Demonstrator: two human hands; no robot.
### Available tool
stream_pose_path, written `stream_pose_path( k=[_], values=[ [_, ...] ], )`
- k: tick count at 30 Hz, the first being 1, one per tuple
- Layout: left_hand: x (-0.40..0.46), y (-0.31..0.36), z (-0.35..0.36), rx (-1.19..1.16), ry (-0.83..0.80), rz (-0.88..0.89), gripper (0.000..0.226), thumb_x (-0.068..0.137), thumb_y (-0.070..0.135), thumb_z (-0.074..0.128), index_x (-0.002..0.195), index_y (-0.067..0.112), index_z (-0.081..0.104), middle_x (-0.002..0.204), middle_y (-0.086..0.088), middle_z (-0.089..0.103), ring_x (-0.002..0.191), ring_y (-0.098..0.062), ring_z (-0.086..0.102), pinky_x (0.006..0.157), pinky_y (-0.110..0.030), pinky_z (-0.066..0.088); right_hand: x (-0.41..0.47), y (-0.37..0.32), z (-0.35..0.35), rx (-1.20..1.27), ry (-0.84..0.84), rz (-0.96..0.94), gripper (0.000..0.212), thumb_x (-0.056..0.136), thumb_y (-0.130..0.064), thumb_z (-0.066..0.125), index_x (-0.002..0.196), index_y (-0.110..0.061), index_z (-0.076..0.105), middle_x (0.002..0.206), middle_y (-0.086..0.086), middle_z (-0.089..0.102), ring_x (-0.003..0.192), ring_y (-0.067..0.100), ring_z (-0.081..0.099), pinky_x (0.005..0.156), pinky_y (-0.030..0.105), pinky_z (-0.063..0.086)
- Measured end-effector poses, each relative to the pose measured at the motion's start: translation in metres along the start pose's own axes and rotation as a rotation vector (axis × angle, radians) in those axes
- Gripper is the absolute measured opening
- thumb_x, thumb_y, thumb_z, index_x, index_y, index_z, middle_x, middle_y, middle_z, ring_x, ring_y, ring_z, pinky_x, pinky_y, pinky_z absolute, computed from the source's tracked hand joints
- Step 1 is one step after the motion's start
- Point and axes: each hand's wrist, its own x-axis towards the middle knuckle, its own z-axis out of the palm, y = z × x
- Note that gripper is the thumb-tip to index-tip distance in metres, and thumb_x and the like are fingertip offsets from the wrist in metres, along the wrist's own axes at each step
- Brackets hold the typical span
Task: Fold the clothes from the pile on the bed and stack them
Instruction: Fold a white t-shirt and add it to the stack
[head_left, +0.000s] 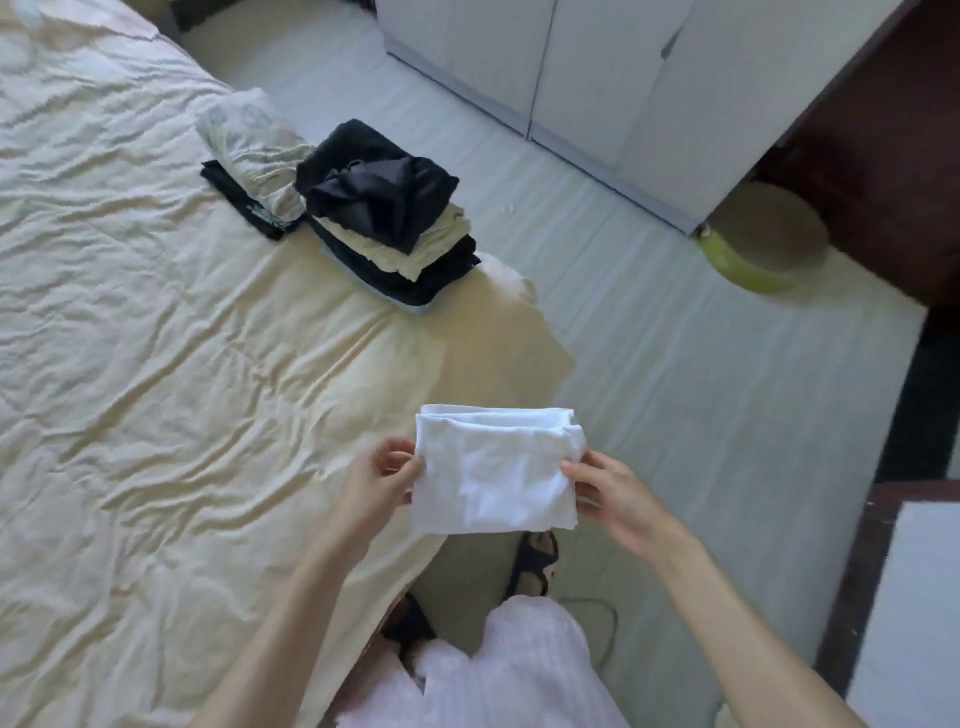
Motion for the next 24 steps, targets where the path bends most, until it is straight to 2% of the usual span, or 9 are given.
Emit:
stream_pose_path(
  k=[2,6,11,13,16,20,22,24],
  values=[
    [0.004,0.020,0.043,0.034,-0.031,0.029,0.007,0.090,0.008,0.058,0.091,0.011,0.064,0.071,0.002,0.067,0.067,-0.006,0.066,0.064,-0.028,0.057,-0.010,-0.009,-0.039,0.065,0.047,-0.045,0.018,0.091,-0.012,0.058,0.107,-0.011,0.064,0.086,-0.001,0.073,0.072,0.012,0.069,0.055,0.020,0.051],
    [0.020,0.040,0.126,0.131,-0.054,0.022,0.009,0.089,0.009,0.058,0.089,0.015,0.065,0.075,0.000,0.070,0.070,-0.010,0.065,0.073,-0.039,0.056,-0.011,-0.017,-0.112,0.143,0.143,-0.082,0.016,0.090,-0.013,0.059,0.105,-0.013,0.067,0.092,0.003,0.074,0.078,0.015,0.070,0.060,0.023,0.053],
    [0.045,0.057,0.231,0.118,0.032,-0.082,0.007,0.088,0.009,0.059,0.090,0.013,0.064,0.081,-0.007,0.070,0.079,-0.026,0.067,0.078,-0.050,0.054,0.012,-0.059,-0.205,0.019,0.183,-0.041,0.014,0.090,-0.013,0.061,0.102,-0.010,0.068,0.095,0.006,0.073,0.082,0.018,0.070,0.062,0.026,0.053],
    [0.056,0.071,0.269,0.112,0.020,-0.091,0.006,0.089,0.010,0.059,0.091,0.013,0.064,0.080,-0.008,0.070,0.081,-0.028,0.069,0.077,-0.049,0.057,0.022,-0.088,-0.241,-0.028,0.218,-0.064,0.012,0.090,-0.014,0.062,0.098,-0.011,0.069,0.095,0.007,0.073,0.082,0.018,0.069,0.067,0.028,0.053],
    [0.075,0.100,0.310,0.065,0.000,-0.081,0.007,0.088,0.012,0.059,0.089,0.016,0.065,0.077,-0.003,0.072,0.079,-0.023,0.070,0.071,-0.040,0.059,0.039,-0.137,-0.284,-0.094,0.233,-0.087,0.010,0.090,-0.016,0.062,0.092,-0.011,0.070,0.091,0.006,0.072,0.079,0.018,0.066,0.072,0.033,0.048],
    [0.112,0.144,0.339,-0.004,0.026,-0.056,0.007,0.090,0.010,0.059,0.092,0.012,0.065,0.086,-0.012,0.071,0.082,-0.028,0.069,0.075,-0.043,0.056,0.072,-0.198,-0.310,-0.103,0.182,-0.100,0.009,0.090,-0.016,0.062,0.088,-0.014,0.070,0.082,-0.001,0.073,0.070,0.011,0.067,0.058,0.021,0.050],
    [0.138,0.165,0.346,-0.008,0.049,-0.030,0.007,0.090,0.011,0.059,0.092,0.014,0.064,0.086,-0.011,0.070,0.079,-0.023,0.069,0.072,-0.040,0.057,0.094,-0.229,-0.316,-0.121,0.149,-0.101,0.008,0.090,-0.016,0.061,0.089,-0.014,0.070,0.083,-0.001,0.073,0.072,0.011,0.068,0.060,0.021,0.051],
    [0.168,0.185,0.352,-0.030,0.070,-0.027,0.008,0.090,0.011,0.058,0.091,0.017,0.064,0.081,-0.004,0.071,0.073,-0.015,0.069,0.062,-0.031,0.058,0.121,-0.261,-0.322,-0.146,0.116,-0.093,0.009,0.090,-0.017,0.062,0.093,-0.014,0.069,0.087,0.000,0.073,0.077,0.014,0.068,0.066,0.024,0.052]
  ],
)
